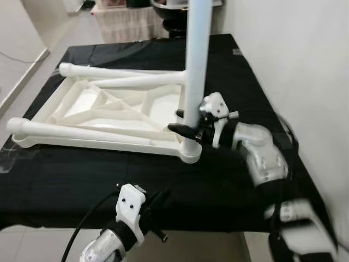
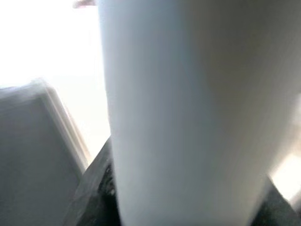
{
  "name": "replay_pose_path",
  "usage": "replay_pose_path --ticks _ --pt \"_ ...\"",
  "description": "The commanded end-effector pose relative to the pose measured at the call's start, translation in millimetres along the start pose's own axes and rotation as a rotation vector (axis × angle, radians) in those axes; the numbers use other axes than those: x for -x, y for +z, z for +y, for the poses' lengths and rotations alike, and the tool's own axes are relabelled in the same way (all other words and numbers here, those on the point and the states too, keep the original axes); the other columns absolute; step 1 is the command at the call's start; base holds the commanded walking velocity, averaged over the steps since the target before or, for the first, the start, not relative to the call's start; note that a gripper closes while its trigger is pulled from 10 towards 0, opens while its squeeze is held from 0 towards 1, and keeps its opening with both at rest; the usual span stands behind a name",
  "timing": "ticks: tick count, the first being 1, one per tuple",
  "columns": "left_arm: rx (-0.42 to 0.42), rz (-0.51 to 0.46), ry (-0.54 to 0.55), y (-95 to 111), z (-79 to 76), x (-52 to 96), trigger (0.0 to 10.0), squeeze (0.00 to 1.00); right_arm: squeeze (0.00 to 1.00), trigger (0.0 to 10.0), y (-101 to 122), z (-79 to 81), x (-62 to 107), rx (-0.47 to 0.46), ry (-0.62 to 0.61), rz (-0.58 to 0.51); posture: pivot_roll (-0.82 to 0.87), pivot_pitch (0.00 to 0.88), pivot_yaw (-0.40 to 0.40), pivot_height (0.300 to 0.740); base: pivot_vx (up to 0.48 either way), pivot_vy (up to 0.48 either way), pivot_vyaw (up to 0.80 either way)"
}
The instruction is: Building children table
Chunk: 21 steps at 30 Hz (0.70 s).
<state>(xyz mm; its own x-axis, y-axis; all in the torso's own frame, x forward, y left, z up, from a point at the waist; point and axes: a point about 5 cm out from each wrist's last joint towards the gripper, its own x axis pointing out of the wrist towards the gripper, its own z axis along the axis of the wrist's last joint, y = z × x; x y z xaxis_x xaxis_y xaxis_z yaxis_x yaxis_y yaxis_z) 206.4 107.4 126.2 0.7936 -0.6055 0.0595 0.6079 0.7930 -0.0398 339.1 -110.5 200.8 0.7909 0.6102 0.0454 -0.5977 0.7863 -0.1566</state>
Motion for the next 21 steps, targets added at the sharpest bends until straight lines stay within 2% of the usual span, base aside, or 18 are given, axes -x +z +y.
replay_pose_path --ticks 1,2,4,5,6,7,9,11,12,13,14,15,16,21 --pt "0.010 0.030 0.001 -4 3.0 3.1 10.0 0.00 0.00 0.0 -63 3.4 35.7 -0.161 -0.256 0.325 0.01 0.240 0.036 0.740 0.000 0.000 0.00" --pt "0.010 0.030 0.002 -4 6.0 1.7 10.0 0.00 0.00 0.0 -72 26.4 49.5 -0.167 -0.302 0.367 -0.02 0.233 0.062 0.740 0.000 0.000 0.00" --pt "0.010 0.030 0.002 -4 6.0 1.7 10.0 0.00 0.00 0.0 -72 26.4 49.5 -0.167 -0.302 0.367 -0.02 0.233 0.062 0.740 0.000 0.000 0.00" --pt "0.011 0.030 0.001 -5 8.5 -0.8 10.0 0.00 0.00 0.0 -72 40.8 47.7 -0.155 -0.270 0.361 -0.03 0.214 0.066 0.740 0.000 0.000 0.00" --pt "0.011 0.030 0.001 -5 8.5 -0.8 10.0 0.00 0.00 0.0 -72 40.8 47.7 -0.155 -0.270 0.361 -0.03 0.214 0.066 0.740 0.000 0.000 0.00" --pt "0.010 0.032 -0.007 -6 10.3 -4.1 10.0 0.00 0.00 0.0 -69 46.6 36.8 -0.116 -0.213 0.339 -0.02 0.200 0.054 0.740 0.000 0.000 0.00" --pt "-0.003 0.033 -0.010 -8 12.7 -10.0 10.0 0.00 0.00 0.0 -61 42.0 16.1 -0.078 -0.188 0.307 0.00 0.178 0.039 0.740 0.000 0.000 0.00" --pt "-0.011 0.031 0.001 -8 13.7 -11.1 10.0 0.00 0.00 0.0 -56 38.8 10.5 -0.072 -0.206 0.301 0.00 0.177 0.037 0.740 0.000 0.000 0.00" --pt "-0.017 0.026 0.020 -8 15.1 -11.6 10.0 0.00 0.00 7.9 -52 35.4 7.7 -0.065 -0.225 0.303 0.01 0.170 0.029 0.740 0.000 0.000 0.00" --pt "-0.017 0.026 0.020 -8 15.1 -11.6 10.0 0.00 0.00 7.9 -52 35.4 7.7 -0.065 -0.225 0.303 0.01 0.170 0.029 0.740 0.000 0.000 0.00" --pt "-0.020 0.023 0.034 -8 16.1 -11.8 10.0 0.00 0.00 10.0 -46 35.2 6.5 -0.085 -0.221 0.287 0.01 0.165 0.023 0.740 0.000 0.000 0.00" --pt "-0.020 0.023 0.034 -8 16.1 -11.8 10.0 0.00 0.00 10.0 -46 35.2 6.5 -0.085 -0.221 0.287 0.01 0.165 0.023 0.740 0.000 0.000 0.00" --pt "-0.021 0.022 0.039 -8 16.7 -12.2 10.0 0.00 1.00 10.0 -40 34.0 5.6 -0.100 -0.200 0.255 0.01 0.161 0.021 0.740 0.000 0.000 0.00" --pt "-0.019 0.024 0.034 -10 17.6 -13.3 10.0 0.00 1.00 10.0 -25 36.6 6.2 -0.141 -0.091 0.150 0.00 0.155 0.021 0.740 0.000 0.000 0.00"
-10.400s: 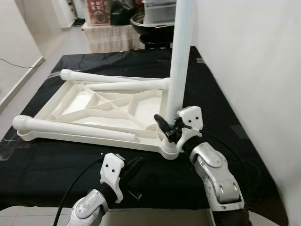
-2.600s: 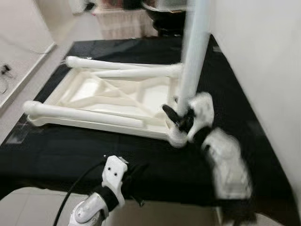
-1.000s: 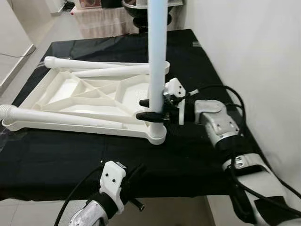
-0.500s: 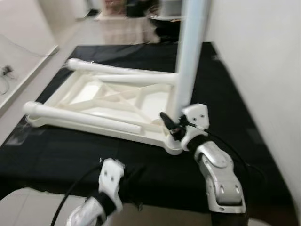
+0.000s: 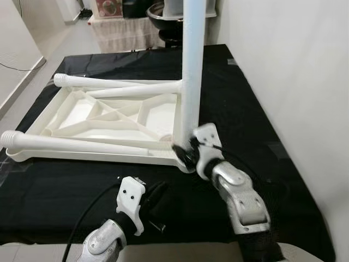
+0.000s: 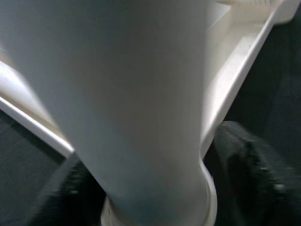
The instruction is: Building children table
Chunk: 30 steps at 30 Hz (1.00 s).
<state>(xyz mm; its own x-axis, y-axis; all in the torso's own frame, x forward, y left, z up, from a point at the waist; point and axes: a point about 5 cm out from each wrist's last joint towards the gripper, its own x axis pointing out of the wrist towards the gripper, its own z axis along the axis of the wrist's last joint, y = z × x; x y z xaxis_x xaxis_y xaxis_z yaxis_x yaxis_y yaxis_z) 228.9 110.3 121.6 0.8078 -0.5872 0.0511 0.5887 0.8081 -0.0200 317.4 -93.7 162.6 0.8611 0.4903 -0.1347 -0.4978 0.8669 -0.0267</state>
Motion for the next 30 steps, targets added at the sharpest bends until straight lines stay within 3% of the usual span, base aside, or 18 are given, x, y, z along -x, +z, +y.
replay_pose_path --ticks 1,3,11,18,22,23,25,26,30 --pt "0.003 0.018 0.004 -6 1.9 1.6 10.0 0.00 1.00 10.0 15 6.3 6.7 -0.003 0.108 -0.112 0.00 0.152 0.024 0.740 0.000 0.000 0.00" --pt "0.003 0.018 0.003 -6 2.0 1.4 10.0 0.00 1.00 10.0 16 6.0 8.1 -0.002 0.124 -0.129 0.00 0.152 0.024 0.740 0.000 0.000 0.00" --pt "-0.016 0.013 0.020 -6 6.9 0.0 10.0 0.00 1.00 10.0 0 -2.8 39.1 -0.043 0.160 -0.141 -0.04 0.152 0.038 0.740 0.000 0.000 0.00" --pt "-0.093 0.030 0.078 -5 15.3 -3.0 10.0 0.00 1.00 10.0 -26 -18.4 73.3 -0.050 0.011 -0.074 -0.09 0.151 0.051 0.740 0.000 0.000 0.00" --pt "-0.132 0.038 0.107 -5 19.6 -3.1 10.0 0.00 1.00 10.0 -34 -16.2 86.0 -0.085 -0.045 -0.073 -0.10 0.152 0.065 0.740 0.000 0.000 0.00" --pt "-0.163 0.044 0.137 -4 24.0 -3.3 10.0 0.00 0.56 10.0 -38 -9.8 91.6 -0.107 -0.070 -0.081 -0.11 0.150 0.070 0.740 0.000 0.000 0.00" --pt "-0.169 0.045 0.146 -4 25.2 -3.3 10.0 0.00 0.56 10.0 -38 -7.9 92.4 -0.110 -0.074 -0.084 -0.11 0.150 0.070 0.740 0.000 0.000 0.00" --pt "-0.172 0.049 0.164 -5 26.8 -3.7 10.0 0.00 0.00 10.0 -38 -7.1 91.9 -0.107 -0.072 -0.083 -0.11 0.146 0.073 0.740 0.000 0.000 0.00" --pt "-0.179 0.067 0.233 -6 32.4 -3.7 10.0 0.00 0.00 10.0 -40 -10.8 89.8 -0.109 -0.086 -0.080 -0.10 0.139 0.069 0.740 0.000 0.000 0.00"
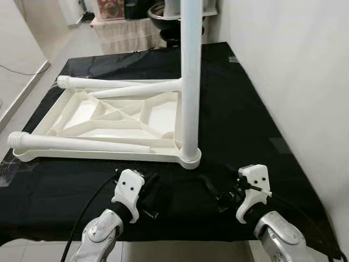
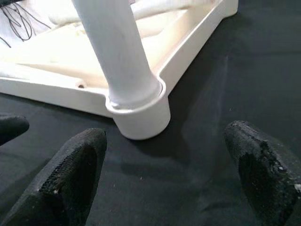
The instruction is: Building children table
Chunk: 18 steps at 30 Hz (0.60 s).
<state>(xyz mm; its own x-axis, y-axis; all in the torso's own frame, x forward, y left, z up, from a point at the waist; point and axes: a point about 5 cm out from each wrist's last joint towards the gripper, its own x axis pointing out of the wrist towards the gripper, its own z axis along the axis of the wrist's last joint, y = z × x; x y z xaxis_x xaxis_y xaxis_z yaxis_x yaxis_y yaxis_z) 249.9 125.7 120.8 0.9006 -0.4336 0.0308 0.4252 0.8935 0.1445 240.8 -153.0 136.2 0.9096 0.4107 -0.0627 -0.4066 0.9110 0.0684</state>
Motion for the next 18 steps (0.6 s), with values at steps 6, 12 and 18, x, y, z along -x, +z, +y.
replay_pose_path --ticks 6,12,18 --pt "-0.040 0.101 0.095 -14 10.6 0.5 10.0 0.00 0.00 10.0 -3 -0.9 -6.1 0.007 -0.007 -0.001 -0.09 0.127 0.063 0.740 0.000 0.000 0.00" --pt "-0.044 0.106 0.081 -16 9.9 -2.2 10.0 0.00 0.00 10.0 -4 -0.6 -10.4 0.011 -0.018 -0.002 -0.09 0.116 0.065 0.740 0.000 0.080 0.00" --pt "-0.053 0.115 0.079 -17 10.5 -3.5 10.0 0.00 0.00 10.0 -6 -0.7 -12.9 0.005 -0.021 -0.001 -0.09 0.106 0.066 0.740 0.000 0.480 0.00"
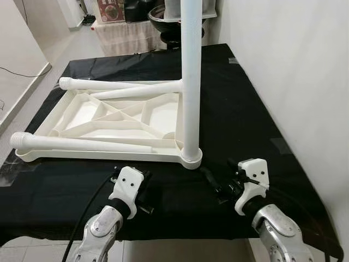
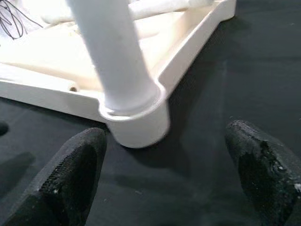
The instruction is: Building children table
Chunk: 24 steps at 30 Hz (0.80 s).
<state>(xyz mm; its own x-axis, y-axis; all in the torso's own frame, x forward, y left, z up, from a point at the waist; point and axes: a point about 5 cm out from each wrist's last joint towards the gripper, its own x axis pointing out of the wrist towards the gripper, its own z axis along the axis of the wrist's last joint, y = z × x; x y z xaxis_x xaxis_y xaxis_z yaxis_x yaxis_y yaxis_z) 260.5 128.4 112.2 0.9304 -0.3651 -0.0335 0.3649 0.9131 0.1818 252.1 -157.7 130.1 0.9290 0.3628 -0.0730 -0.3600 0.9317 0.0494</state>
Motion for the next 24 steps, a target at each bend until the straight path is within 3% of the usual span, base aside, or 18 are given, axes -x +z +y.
replay_pose_path --ticks 1,24 --pt "-0.016 0.040 0.016 -7.7 4.8 3.7 10.0 0.00 0.00 10.0 -1.4 8.8 -3.7 -0.010 0.031 -0.009 -0.09 0.106 0.066 0.740 0.000 0.480 0.00" --pt "-0.022 0.040 0.012 -6.8 5.6 1.7 10.0 0.00 0.00 10.0 -1.2 4.9 -10.2 -0.013 0.005 -0.025 -0.07 0.117 0.067 0.740 0.000 0.480 0.00"
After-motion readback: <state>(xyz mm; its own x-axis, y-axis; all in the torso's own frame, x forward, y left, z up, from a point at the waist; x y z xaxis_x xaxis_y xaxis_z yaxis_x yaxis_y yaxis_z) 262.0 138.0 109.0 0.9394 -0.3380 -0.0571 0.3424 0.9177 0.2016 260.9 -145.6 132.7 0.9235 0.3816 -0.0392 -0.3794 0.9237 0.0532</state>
